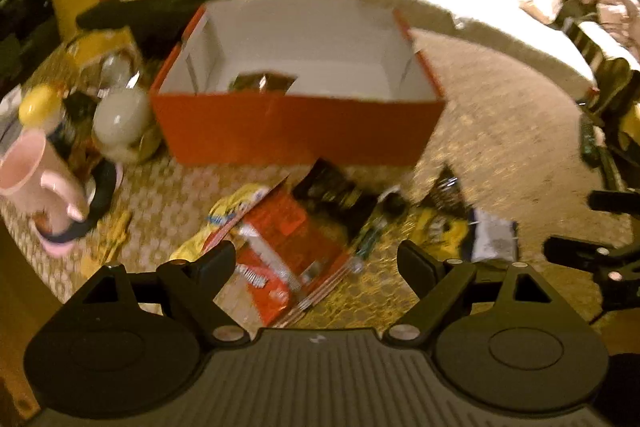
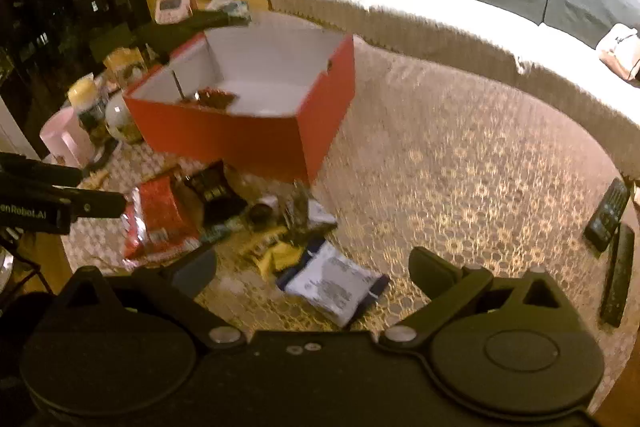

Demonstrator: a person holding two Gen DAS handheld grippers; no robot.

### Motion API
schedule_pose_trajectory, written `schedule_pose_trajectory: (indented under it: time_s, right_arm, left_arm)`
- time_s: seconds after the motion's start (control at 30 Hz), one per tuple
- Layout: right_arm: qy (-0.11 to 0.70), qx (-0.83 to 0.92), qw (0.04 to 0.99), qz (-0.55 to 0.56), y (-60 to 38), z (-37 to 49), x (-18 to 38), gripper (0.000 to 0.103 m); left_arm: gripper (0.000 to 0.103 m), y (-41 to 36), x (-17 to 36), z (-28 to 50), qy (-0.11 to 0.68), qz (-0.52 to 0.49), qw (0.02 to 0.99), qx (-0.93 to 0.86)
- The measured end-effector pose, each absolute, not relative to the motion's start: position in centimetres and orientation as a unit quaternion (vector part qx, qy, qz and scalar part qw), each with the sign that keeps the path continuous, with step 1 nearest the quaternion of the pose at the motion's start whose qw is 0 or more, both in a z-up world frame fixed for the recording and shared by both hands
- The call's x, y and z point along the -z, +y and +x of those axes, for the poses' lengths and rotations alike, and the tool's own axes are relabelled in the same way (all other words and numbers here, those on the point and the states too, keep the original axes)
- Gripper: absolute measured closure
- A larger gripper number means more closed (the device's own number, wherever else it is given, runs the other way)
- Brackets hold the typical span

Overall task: Organize snacks
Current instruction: 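Grasp the red chip bag with the left tool while the right tool grasps the white receipt-printed packet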

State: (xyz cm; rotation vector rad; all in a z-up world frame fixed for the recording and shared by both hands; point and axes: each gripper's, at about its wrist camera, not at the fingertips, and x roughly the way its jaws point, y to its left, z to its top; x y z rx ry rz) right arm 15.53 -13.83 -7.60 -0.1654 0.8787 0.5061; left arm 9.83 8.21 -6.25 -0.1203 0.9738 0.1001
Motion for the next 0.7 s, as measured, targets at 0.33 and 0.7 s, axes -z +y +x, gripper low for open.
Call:
schedule_pose_trajectory:
  time_s: [0.33,0.7]
  right_arm:
    - [0.454,-0.252,0.847,-0.119,-13.5,17.7,11.8,0.002]
    - [0.447,-0.301,0.815,-0.212,-11.7,18.9,14.4,0.010]
  left_arm:
    - [0.015,10.5,10.1,12.7,0.515,-0.142,0.839,-0.100]
    - [0.015,11.4,12.2,15.0,0.521,-0.187,0.812,-0.187]
